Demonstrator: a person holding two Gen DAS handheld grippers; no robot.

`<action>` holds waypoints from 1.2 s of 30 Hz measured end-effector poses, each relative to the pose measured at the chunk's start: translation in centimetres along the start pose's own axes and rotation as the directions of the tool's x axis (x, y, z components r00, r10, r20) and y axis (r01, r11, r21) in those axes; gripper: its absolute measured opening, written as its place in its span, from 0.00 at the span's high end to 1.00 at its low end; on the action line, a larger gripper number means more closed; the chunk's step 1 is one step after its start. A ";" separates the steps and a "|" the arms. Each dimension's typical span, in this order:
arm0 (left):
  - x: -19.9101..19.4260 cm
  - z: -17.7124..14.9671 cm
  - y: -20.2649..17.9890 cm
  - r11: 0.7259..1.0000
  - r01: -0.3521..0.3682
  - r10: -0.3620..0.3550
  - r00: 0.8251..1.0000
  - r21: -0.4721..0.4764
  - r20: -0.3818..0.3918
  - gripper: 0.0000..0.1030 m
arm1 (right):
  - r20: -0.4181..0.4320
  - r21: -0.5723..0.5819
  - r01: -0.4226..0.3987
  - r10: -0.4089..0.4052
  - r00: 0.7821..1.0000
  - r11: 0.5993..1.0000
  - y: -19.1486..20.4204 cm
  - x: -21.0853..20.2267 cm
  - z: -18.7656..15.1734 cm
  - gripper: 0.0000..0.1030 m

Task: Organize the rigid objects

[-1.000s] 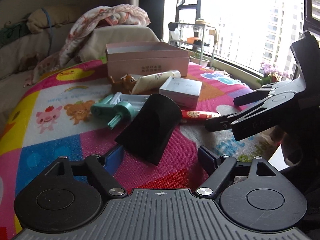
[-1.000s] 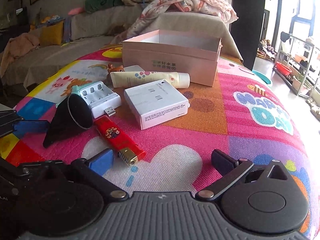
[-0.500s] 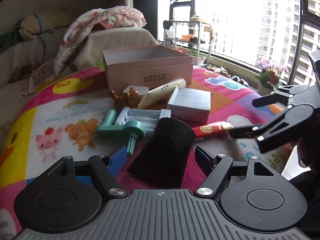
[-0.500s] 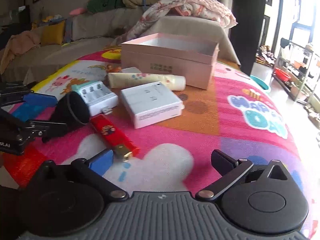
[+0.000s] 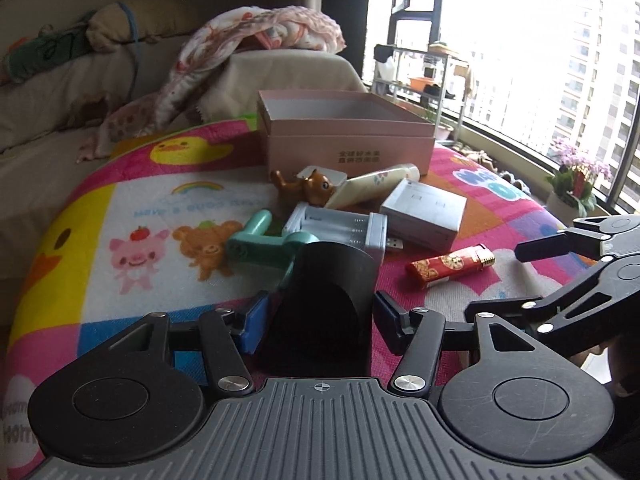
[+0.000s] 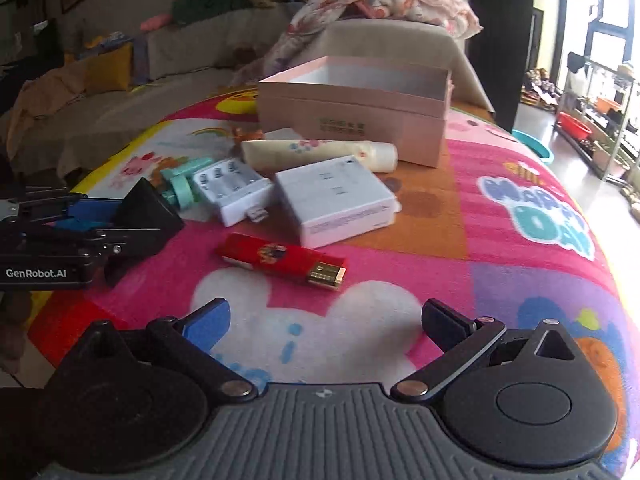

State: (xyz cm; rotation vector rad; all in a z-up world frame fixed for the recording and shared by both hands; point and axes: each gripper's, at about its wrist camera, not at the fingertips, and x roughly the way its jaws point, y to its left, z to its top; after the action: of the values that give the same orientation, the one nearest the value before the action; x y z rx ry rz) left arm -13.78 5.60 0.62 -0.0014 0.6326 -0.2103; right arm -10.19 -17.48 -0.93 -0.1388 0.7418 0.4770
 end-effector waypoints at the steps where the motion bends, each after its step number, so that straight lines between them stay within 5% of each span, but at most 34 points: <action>1: -0.1 -0.1 0.1 1.000 0.004 -0.004 1.000 -0.001 -0.003 0.40 | -0.004 -0.007 -0.013 0.013 1.000 1.000 0.7 0.4 0.3 0.01; 9: 0.3 -0.6 -1.0 0.999 0.041 -0.040 0.999 0.024 -0.029 0.40 | 0.019 0.006 0.019 -0.019 1.000 1.000 1.9 2.1 1.4 0.07; 19: 1.5 0.1 -1.3 1.000 0.019 -0.019 1.000 -0.011 -0.023 0.40 | 0.049 0.049 0.143 -0.145 0.988 0.989 -1.9 0.3 -0.3 0.08; 31: 0.8 -0.7 -0.7 1.000 0.002 -0.001 1.000 -0.024 0.005 0.44 | 0.023 0.002 0.087 -0.087 0.996 0.996 0.6 0.5 0.2 0.07; 36: 0.3 -1.0 0.0 0.999 -0.021 0.022 1.000 -0.048 0.011 0.43 | -0.018 0.078 0.072 -0.071 0.997 0.994 1.6 1.9 1.7 0.05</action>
State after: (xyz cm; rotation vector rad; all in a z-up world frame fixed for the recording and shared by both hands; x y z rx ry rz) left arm -14.17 5.60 -0.38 -0.0419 0.6255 -0.1742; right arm -8.68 -14.84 -0.85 -0.0953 0.7665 0.3788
